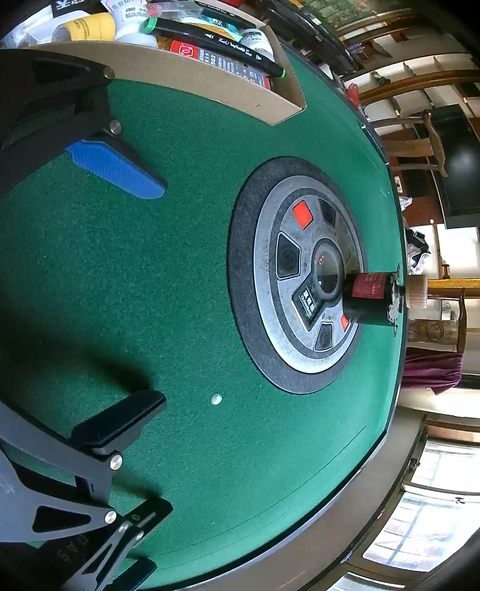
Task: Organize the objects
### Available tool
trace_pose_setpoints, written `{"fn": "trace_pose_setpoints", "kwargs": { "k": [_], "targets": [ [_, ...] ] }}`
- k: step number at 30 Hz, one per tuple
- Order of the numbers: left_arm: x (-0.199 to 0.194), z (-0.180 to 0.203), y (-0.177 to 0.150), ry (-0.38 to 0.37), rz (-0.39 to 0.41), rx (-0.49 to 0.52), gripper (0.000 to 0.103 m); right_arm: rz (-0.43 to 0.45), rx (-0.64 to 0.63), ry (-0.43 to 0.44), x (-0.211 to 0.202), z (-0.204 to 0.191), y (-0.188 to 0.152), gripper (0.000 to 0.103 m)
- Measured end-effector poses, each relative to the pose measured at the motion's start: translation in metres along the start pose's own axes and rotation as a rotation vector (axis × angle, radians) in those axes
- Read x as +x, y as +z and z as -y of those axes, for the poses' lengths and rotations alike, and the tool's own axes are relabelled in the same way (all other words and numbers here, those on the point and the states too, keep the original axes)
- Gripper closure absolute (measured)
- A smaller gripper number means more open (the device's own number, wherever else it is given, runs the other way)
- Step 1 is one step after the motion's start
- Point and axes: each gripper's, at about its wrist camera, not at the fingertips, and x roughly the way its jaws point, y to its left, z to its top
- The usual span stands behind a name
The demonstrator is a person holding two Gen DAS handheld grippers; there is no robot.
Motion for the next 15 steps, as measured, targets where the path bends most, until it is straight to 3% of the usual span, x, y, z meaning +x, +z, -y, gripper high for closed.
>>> {"fn": "trace_pose_setpoints", "kwargs": {
  "k": [15],
  "targets": [
    [-0.0002, -0.0003, -0.0002, 0.001, 0.0, 0.0, 0.0, -0.002, 0.002, -0.001, 0.0001, -0.0011, 0.001, 0.0]
  ]
}}
